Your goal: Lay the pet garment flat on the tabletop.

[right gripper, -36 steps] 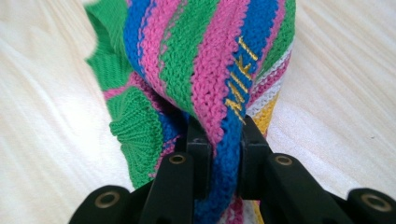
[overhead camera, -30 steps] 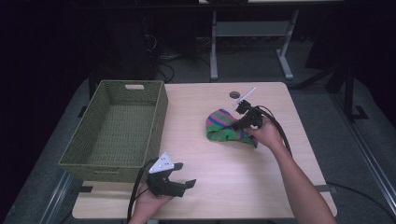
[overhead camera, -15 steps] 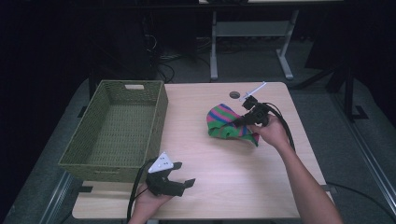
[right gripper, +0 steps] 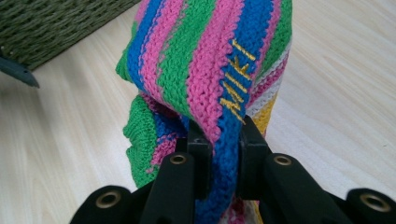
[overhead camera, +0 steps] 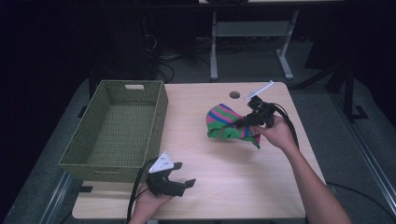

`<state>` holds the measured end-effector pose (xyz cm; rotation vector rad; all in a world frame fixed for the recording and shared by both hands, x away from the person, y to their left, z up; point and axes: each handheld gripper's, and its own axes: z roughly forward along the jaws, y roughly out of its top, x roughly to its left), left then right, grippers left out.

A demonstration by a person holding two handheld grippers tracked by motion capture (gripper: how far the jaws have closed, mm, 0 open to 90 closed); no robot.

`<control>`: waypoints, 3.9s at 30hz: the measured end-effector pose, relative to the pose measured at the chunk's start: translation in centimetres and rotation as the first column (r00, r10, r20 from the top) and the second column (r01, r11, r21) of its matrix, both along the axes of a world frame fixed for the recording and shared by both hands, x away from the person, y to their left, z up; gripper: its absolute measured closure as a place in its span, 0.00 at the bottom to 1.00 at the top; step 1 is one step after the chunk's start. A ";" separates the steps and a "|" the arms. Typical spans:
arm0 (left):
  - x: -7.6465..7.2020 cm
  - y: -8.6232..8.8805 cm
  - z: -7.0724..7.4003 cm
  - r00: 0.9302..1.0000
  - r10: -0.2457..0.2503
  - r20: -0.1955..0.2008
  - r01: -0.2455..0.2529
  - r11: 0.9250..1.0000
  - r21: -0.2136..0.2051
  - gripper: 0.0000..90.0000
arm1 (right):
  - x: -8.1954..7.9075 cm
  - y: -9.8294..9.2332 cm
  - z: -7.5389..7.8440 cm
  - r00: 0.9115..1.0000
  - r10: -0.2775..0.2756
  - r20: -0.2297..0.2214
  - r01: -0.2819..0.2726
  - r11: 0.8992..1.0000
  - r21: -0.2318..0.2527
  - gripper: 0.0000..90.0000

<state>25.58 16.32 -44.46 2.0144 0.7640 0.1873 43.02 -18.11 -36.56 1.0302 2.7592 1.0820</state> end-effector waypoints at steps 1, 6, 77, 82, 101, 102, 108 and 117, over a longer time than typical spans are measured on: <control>0.0 0.0 0.0 1.000 0.000 -0.001 0.000 1.000 -0.001 0.20 | -0.1 0.0 0.0 1.000 0.006 0.004 -0.006 1.000 0.002 0.88; -0.1 0.0 0.0 1.000 0.001 -0.002 -0.001 1.000 0.001 0.20 | -1.0 -0.2 0.0 1.000 0.026 -0.013 -0.025 0.999 0.028 0.88; -0.3 0.7 0.3 1.000 0.003 0.002 -0.003 0.999 -0.039 0.19 | -9.8 0.4 -3.1 0.986 0.160 -0.038 -0.156 0.984 0.086 0.86; -0.3 0.7 0.3 1.000 0.002 0.003 -0.002 0.999 -0.042 0.19 | -9.9 0.7 -3.4 0.985 0.168 -0.041 -0.164 0.983 0.083 0.86; -0.3 0.6 0.2 1.000 -0.004 -0.002 0.004 0.999 -0.042 0.20 | -9.7 2.2 -6.2 0.982 0.173 -0.078 -0.171 0.985 0.029 0.81; -0.3 0.6 0.2 1.000 -0.005 -0.002 0.005 0.999 -0.041 0.20 | -9.7 2.2 -6.3 0.982 0.171 -0.078 -0.170 0.985 0.028 0.81; -0.3 0.5 0.2 1.000 -0.009 -0.007 0.009 0.999 -0.040 0.20 | -9.6 2.2 -6.8 0.984 0.161 -0.071 -0.161 0.987 0.013 0.73; -0.3 0.5 0.2 1.000 -0.007 -0.008 0.007 0.999 -0.038 0.20 | -9.5 2.6 -7.6 0.981 0.180 -0.074 -0.180 0.984 -0.004 0.67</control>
